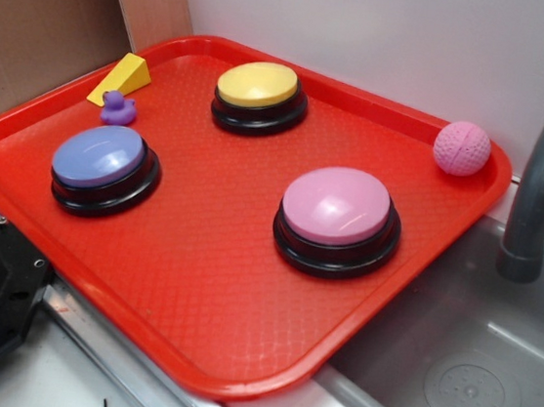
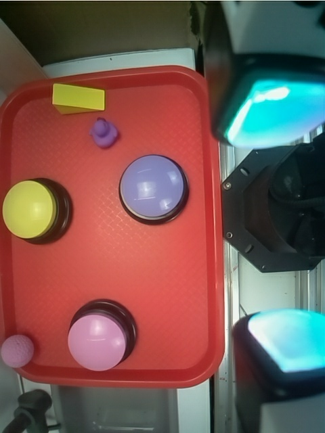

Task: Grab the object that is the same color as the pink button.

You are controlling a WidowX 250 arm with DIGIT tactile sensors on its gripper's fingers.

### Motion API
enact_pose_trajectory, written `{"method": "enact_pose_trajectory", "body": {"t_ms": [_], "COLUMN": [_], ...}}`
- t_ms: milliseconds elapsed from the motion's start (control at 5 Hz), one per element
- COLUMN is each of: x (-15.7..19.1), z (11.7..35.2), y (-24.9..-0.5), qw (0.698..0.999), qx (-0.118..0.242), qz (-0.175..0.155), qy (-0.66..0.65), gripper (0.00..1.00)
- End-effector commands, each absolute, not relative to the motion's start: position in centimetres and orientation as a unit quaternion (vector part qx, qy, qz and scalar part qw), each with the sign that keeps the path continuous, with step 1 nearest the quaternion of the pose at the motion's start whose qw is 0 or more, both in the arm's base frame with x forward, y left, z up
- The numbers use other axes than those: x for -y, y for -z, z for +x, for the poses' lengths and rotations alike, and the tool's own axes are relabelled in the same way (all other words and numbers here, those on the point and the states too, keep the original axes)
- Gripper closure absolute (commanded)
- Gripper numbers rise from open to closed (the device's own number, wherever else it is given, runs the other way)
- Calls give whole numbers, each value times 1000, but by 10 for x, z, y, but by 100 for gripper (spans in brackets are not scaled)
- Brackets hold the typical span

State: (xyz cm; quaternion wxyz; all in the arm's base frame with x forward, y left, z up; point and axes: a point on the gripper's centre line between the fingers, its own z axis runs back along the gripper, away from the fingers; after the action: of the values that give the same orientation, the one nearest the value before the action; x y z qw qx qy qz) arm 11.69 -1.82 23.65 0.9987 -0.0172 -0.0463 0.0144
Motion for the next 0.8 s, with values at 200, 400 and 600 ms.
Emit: {"method": "enact_pose_trajectory", "body": {"t_ms": [200,400,600], "x": [44,62,70], "z": [163,188,205], "y": [-220,-211,-201], "qw": [998,997,995], "qx": [56,61,90], "qz": [8,14,15], "qy": [12,34,29], "gripper": [0,0,0]}}
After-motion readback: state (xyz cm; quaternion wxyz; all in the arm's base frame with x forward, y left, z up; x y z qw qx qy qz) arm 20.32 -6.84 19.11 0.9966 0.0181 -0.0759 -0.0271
